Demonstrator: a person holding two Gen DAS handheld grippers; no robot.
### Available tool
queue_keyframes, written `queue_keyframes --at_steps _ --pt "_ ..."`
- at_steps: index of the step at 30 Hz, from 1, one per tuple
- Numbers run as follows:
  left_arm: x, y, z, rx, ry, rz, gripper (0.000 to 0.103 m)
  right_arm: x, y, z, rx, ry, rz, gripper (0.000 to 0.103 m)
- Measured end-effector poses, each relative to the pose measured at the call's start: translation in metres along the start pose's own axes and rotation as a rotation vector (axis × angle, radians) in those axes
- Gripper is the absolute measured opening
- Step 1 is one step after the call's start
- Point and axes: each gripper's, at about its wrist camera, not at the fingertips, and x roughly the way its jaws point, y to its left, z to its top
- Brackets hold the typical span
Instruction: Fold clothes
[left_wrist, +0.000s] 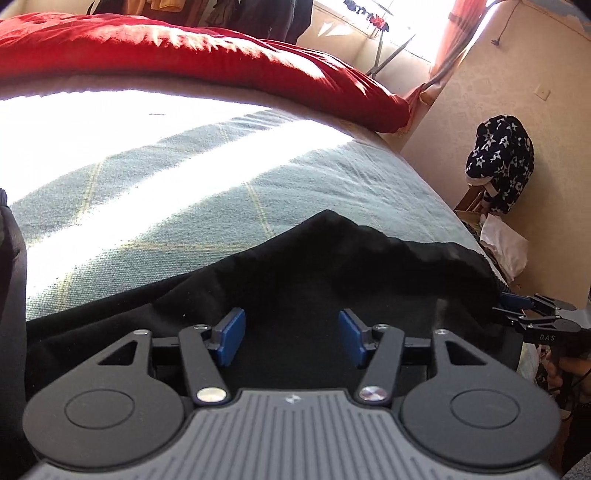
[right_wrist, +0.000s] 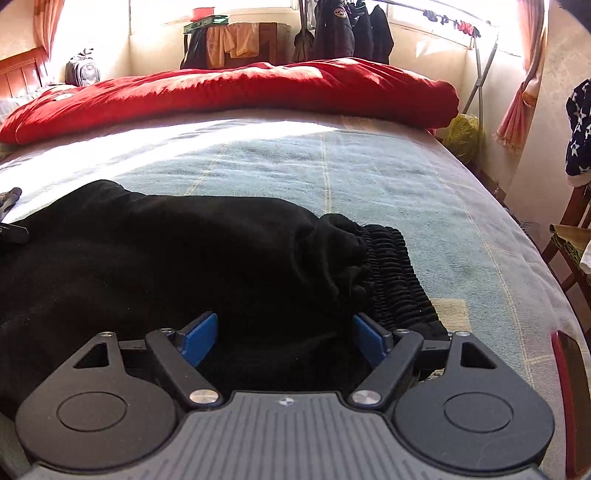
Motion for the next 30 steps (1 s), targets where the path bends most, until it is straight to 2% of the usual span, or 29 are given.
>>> queue_keyframes --at_steps 2,4,7,9,12,14,17,20,21,25,30 --pt "0.005 -0.002 0.004 -0.014 0.001 -0.005 0.058 -0.008 -0.009 0.013 0.040 -0.047 0.017 0.083" --pt "0.015 -0.013 0.005 0.006 -0.001 -0.056 0.063 -0.014 -0.023 0.021 0.100 -0.082 0.028 0.086" --pt "0.033 -0.016 -0.002 -0.006 0.033 -0.044 0.064 -0.027 -0.065 0.008 0.340 -0.084 0.046 0.089" --pt "0.042 -0.010 -0.009 -0.041 0.067 -0.028 0.064 -0.037 -0.093 -0.015 0.536 -0.072 0.090 0.091" --pt "0.045 -0.001 -0.013 -0.081 0.066 -0.058 0.064 -0.046 -0.119 -0.061 0.801 -0.075 0.177 0.095" --pt "0.046 0.004 -0.012 -0.105 0.071 -0.074 0.064 -0.040 -0.126 -0.080 0.906 -0.076 0.227 0.095" --pt "0.049 0.012 -0.009 -0.153 0.078 -0.100 0.064 -0.018 -0.127 -0.081 0.968 -0.077 0.307 0.096" --pt "0.051 0.015 -0.009 -0.181 0.072 -0.112 0.064 0.009 -0.127 -0.069 0.973 -0.050 0.324 0.100" --pt "0.051 0.016 -0.009 -0.183 0.069 -0.114 0.064 0.016 -0.127 -0.060 0.947 -0.056 0.349 0.103" --pt "0.053 0.017 -0.009 -0.187 0.066 -0.120 0.065 0.041 -0.130 -0.041 0.913 -0.076 0.401 0.103" --pt "0.054 0.019 -0.010 -0.195 0.060 -0.126 0.065 0.037 -0.129 -0.039 0.940 -0.068 0.485 0.103"
